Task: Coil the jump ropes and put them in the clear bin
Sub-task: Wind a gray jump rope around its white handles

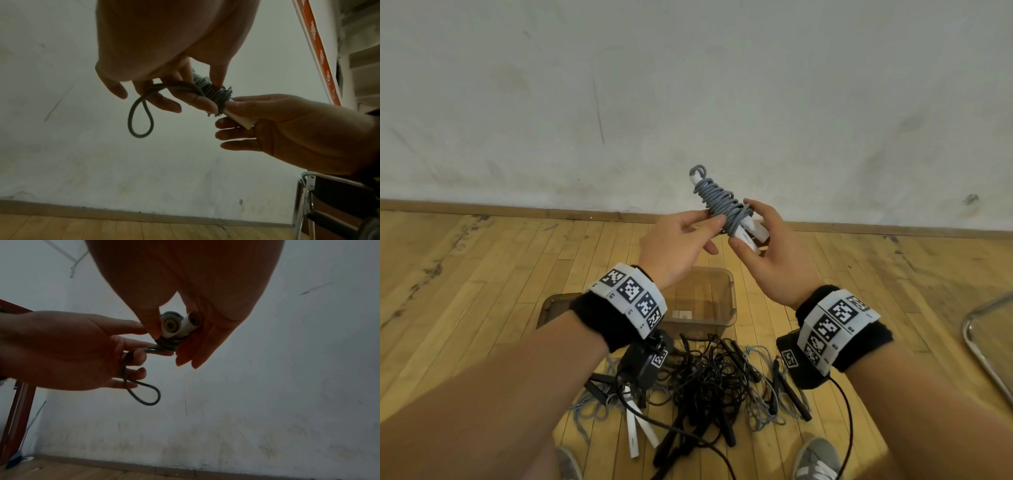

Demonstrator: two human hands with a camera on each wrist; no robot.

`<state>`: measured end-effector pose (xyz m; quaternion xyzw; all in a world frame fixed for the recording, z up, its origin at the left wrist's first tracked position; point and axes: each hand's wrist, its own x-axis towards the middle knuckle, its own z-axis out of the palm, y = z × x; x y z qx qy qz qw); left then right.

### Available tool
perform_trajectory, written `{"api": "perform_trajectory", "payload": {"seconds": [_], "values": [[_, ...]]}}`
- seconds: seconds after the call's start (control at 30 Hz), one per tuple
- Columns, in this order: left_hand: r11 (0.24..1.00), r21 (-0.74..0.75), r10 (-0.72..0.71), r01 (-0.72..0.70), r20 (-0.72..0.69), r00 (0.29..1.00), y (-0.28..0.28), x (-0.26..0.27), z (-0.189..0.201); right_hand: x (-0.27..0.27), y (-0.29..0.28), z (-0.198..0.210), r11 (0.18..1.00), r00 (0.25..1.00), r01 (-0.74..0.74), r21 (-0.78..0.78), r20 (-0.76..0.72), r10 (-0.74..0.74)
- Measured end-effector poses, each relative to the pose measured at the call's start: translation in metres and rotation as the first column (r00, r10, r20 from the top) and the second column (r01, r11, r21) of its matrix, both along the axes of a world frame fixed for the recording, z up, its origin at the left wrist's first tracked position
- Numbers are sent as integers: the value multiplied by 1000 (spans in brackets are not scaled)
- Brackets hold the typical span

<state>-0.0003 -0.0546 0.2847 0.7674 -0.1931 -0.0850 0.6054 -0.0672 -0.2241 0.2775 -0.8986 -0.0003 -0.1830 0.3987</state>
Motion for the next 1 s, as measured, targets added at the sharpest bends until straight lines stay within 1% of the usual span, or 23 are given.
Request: {"api": "perform_trajectory", "payload": {"seconds": [0.03,0.13,0.2,0.3,0.4,0.53,0.67,0.87,0.93,1.0], "values": [[1000,12,9,-9,10,1000,-1,0,-1,0,0,0,1000,1000,12,-14,0,-12],[1000,-21,15,-15,-1,1000,-2,-3,-2,1,-2,2,997,998,65,-52,-24,-66],[998,-47,48,-49,-24,999,-1,-2,-2,3,-4,1,992,994,100,-71,-40,-103],[991,-92,91,-95,-46,995,1,2,-1,5,-7,-2,981,989,133,-139,-41,-140],[984,-130,109,-119,-85,990,1,1,-1,5,-7,-7,980,988,143,-137,-42,-150],[985,-125,108,-119,-91,990,1,-1,-3,6,-3,-10,983,988,138,-118,-59,-146],[985,-133,96,-110,-106,990,-1,-4,-2,7,-1,-13,993,991,85,-77,-99,-93],[990,-122,60,-75,-126,990,1,-7,0,7,5,-12,998,994,-5,61,-111,12],[991,-114,53,-69,-133,990,1,-8,0,5,7,-10,991,994,-12,136,-107,27],[990,-124,44,-63,-153,987,1,-9,1,3,9,-8,986,993,0,165,-117,19]]}}
